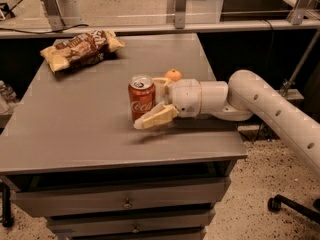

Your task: Place coke can upright

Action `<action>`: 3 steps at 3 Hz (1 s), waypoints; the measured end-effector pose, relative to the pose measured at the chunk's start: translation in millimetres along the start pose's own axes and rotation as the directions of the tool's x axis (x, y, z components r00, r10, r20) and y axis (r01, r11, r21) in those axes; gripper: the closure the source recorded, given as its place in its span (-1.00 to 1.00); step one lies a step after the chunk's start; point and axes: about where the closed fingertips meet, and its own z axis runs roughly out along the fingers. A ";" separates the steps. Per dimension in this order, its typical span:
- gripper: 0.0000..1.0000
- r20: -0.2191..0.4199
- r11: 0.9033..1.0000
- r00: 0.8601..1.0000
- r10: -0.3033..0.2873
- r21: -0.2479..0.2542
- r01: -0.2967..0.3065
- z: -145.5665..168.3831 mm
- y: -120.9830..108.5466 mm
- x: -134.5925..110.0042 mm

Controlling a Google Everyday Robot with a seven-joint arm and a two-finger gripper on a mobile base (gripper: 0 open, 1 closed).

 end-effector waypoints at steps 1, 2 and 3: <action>-1.00 -0.025 0.999 0.999 0.023 -0.026 -0.023 -0.9 -1.1 2.3; -1.00 -0.051 1.000 0.998 0.025 0.006 -0.025 -20.7 -1.6 -2.2; -1.00 -0.083 0.995 0.996 0.017 0.103 -0.008 -64.6 7.2 -18.0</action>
Offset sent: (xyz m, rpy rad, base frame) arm 0.0016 -0.0592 0.0101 -0.0767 0.0272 -0.0845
